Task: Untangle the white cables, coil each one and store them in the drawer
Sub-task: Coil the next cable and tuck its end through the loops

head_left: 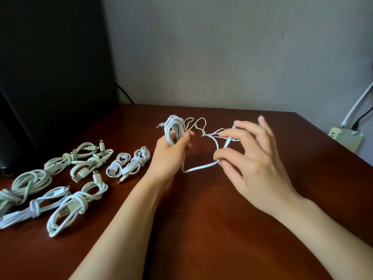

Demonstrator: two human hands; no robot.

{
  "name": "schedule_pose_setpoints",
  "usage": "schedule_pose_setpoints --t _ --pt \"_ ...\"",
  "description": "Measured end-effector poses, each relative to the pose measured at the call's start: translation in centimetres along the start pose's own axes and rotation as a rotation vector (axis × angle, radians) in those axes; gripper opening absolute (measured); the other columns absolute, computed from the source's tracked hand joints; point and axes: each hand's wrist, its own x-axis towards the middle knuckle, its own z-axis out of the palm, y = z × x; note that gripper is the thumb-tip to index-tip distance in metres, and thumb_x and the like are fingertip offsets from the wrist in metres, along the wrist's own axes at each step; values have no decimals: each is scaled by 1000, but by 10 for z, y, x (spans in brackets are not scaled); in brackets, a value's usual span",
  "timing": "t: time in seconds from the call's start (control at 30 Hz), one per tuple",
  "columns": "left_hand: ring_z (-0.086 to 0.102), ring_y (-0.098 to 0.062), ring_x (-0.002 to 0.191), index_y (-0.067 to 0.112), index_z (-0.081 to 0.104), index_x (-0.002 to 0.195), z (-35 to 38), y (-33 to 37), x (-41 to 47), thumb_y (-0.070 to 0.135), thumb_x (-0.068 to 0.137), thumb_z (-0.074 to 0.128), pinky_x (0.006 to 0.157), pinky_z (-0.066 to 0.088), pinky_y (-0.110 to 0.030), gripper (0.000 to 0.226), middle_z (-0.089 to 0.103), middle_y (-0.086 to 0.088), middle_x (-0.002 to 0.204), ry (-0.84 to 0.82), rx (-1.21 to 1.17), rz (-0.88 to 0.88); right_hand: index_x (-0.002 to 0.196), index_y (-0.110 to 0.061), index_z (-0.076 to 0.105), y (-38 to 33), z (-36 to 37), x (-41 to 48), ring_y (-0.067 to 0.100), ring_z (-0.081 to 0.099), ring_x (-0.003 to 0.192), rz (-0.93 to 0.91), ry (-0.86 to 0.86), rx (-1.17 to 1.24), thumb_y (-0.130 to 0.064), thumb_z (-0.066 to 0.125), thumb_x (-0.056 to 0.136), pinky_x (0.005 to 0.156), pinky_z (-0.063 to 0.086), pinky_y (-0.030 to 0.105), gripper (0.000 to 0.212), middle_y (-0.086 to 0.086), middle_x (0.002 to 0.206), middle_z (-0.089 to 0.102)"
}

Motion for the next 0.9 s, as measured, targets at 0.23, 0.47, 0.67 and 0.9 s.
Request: schedule_pose_setpoints --t 0.23,0.47,0.67,0.9 --pt "45 -5 50 19 67 90 5 7 -7 28 98 51 48 39 -21 20 49 8 57 -293 9 -175 87 -12 73 15 -1 0 26 48 109 117 63 -21 -27 56 90 109 26 49 23 5 94 64" --pt "37 -7 50 15 61 104 6 16 -17 71 71 37 44 35 -17 69 42 5 64 -662 -37 -353 78 -12 69 19 2 -2 22 47 87 183 70 -13 -28 51 93 97 33 40 29 1 76 55" --pt "34 -5 51 18 60 104 6 16 -18 67 77 50 43 30 -14 57 40 4 68 -846 -53 -368 69 -13 62 18 0 -1 19 43 78 196 61 -53 -33 49 94 78 26 28 35 -4 67 50" --pt "31 -7 55 11 59 117 2 15 -18 5 92 58 46 26 -16 26 39 4 67 -870 -9 -298 55 -16 50 18 2 0 15 32 64 230 80 7 -38 51 92 61 29 34 44 -12 59 30"
